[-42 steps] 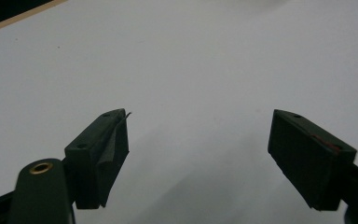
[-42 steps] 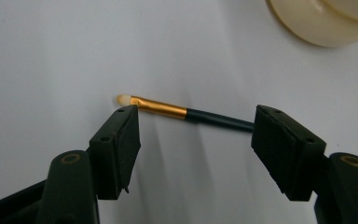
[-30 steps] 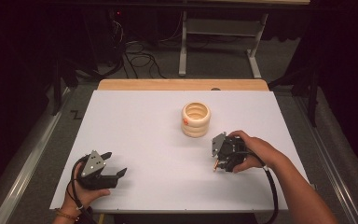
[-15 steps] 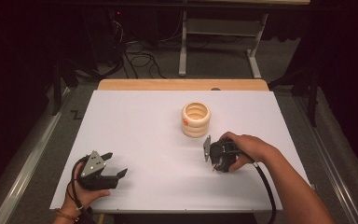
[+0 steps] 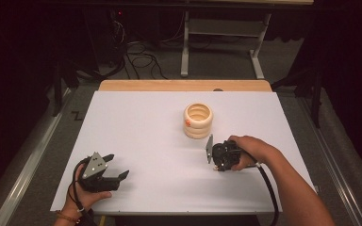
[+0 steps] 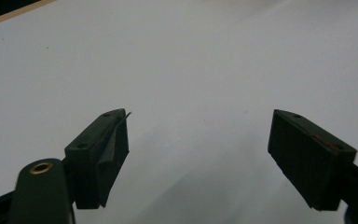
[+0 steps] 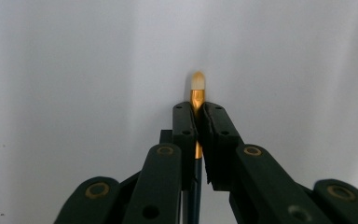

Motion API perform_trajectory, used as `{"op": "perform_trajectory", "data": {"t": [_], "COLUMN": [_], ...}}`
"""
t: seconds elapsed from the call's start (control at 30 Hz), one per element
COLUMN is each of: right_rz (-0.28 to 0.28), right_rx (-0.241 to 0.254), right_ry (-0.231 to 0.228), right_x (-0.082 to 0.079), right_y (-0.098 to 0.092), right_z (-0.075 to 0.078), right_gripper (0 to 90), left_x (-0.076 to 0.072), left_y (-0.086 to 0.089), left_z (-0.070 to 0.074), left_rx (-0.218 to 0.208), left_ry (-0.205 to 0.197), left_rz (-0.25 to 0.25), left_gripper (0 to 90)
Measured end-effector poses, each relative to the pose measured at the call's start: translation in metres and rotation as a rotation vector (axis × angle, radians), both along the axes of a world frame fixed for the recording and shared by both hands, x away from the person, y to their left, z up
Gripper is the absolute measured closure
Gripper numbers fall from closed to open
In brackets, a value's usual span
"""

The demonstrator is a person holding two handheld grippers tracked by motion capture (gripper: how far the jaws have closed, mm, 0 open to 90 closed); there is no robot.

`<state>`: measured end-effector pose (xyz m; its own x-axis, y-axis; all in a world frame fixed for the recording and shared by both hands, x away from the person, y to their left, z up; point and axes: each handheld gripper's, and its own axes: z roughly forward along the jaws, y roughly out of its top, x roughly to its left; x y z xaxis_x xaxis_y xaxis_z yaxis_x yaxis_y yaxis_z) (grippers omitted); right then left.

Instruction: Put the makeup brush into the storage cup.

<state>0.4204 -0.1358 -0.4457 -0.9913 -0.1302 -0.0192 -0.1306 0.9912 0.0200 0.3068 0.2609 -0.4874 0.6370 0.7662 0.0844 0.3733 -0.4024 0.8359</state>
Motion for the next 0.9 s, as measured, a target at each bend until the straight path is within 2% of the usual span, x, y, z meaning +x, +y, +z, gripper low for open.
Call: {"op": "perform_trajectory", "data": {"t": [0.07,0.1,0.23,0.27,0.4,0.53,0.57,0.6,0.67,0.7,0.73,0.8,0.9], "right_rz": [0.002,-0.008,-0.017,-0.034,-0.053,-0.083,-0.083,-0.099,-0.106,-0.106,-0.121,-0.123,-0.157], "right_rx": [-0.014,-0.001,0.033,0.088,0.168,0.229,0.229,0.252,0.283,0.283,0.316,0.336,0.385], "right_ry": [-0.01,0.005,0.006,-0.004,-0.036,-0.077,-0.077,-0.101,-0.11,-0.11,-0.116,-0.125,-0.139], "right_x": [-0.002,-0.002,-0.002,-0.002,-0.001,-0.001,-0.001,-0.002,-0.003,-0.003,-0.004,-0.004,-0.005], "right_y": [0.001,0.001,-0.002,-0.006,-0.014,-0.023,-0.023,-0.026,-0.028,-0.028,-0.03,-0.031,-0.034], "right_z": [0.001,0.002,0.006,0.013,0.03,0.046,0.046,0.052,0.055,0.055,0.058,0.06,0.063], "right_gripper": [86.1,86.0,86.0,86.1,86.0,86.0,86.0,86.0,86.0,86.0,86.0,86.0,85.9], "left_x": [0.0,0.0,0.0,0.0,0.0,0.0,0.0,0.0,0.0,0.0,0.0,0.0,0.0], "left_y": [0.0,0.0,0.0,0.0,0.0,0.0,0.0,0.0,0.0,0.0,0.0,0.0,0.0], "left_z": [0.0,0.0,0.0,0.0,0.0,0.0,0.0,0.0,0.001,0.001,0.0,0.0,0.0], "left_rx": [-0.003,-0.007,-0.002,-0.002,-0.002,-0.001,-0.001,-0.001,-0.002,-0.002,-0.001,0.002,0.001], "left_ry": [-0.002,-0.003,0.0,0.001,0.0,0.001,0.001,0.0,-0.001,-0.001,0.0,0.0,0.0], "left_rz": [0.001,0.001,-0.002,-0.003,-0.001,-0.002,-0.002,-0.002,0.001,0.001,-0.001,-0.001,0.0], "left_gripper": [21.0,21.0,21.0,21.0,21.0,21.0,21.0,21.0,21.0,21.0,21.0,21.0,21.0]}}
